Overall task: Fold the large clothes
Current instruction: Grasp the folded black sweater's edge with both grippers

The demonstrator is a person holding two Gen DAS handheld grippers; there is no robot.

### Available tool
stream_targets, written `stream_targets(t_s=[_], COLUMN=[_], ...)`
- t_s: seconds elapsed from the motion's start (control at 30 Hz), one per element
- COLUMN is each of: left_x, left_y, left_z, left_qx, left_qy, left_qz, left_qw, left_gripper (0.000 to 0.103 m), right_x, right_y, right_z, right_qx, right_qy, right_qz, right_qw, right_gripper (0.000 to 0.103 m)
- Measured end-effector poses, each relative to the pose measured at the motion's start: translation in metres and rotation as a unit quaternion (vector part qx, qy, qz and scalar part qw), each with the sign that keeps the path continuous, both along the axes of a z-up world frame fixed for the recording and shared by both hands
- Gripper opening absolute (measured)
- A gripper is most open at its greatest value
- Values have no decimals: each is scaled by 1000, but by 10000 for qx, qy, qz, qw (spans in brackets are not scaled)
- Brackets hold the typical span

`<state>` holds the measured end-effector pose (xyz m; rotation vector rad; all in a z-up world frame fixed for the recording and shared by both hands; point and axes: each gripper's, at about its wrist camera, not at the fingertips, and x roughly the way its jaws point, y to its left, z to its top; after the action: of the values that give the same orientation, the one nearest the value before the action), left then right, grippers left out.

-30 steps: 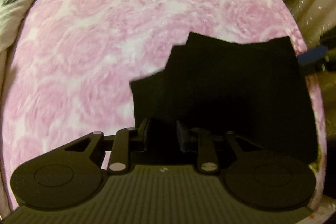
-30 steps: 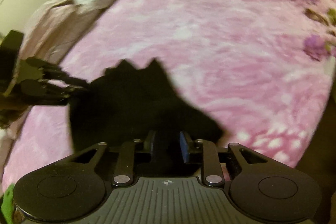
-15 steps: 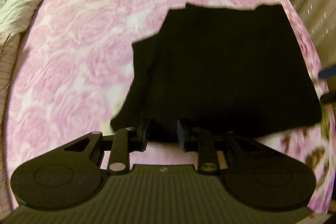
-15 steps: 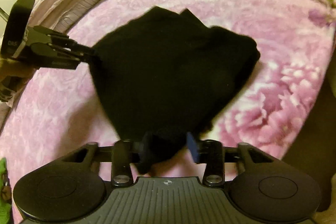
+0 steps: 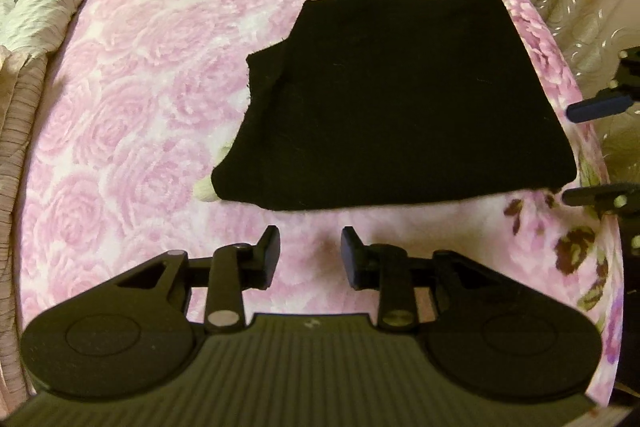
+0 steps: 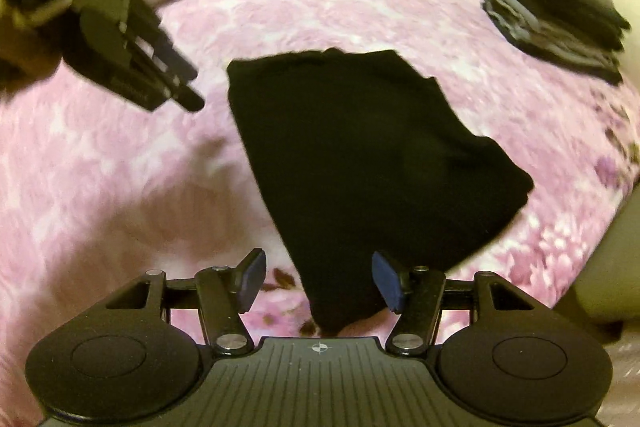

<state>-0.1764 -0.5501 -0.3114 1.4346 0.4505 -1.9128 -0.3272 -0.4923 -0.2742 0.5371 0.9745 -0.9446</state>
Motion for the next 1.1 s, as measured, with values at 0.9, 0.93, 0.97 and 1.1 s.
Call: stream_targets(t_s=[0.9,0.93,0.97,1.1], left_x=[-28,-31,-35,-41], left_y=[72,72,73,79], left_z=[-77,-78,-80,-85], left_qx=[-2675,-2764,-2837,-2902], left_qy=[-1150,-1163,-1173,-1212], left_qz=[-4459,-4508,-4546,-4678], left_qw=[8464,8407,8361,8260], left_gripper=[81,81,79,54], right_x=[1,-4,-9,-27], right_y=[-19,-22,-24,-20], right_z=[-37,-30,-25,-11], right_qx=[-419,-408,-375,-300], right_qy=[1142,1091,1038,962], right_qz=[1138,1128,1124,1131], right_qw=[9860,9868,9875,9885], right_gripper=[19,19,19,19])
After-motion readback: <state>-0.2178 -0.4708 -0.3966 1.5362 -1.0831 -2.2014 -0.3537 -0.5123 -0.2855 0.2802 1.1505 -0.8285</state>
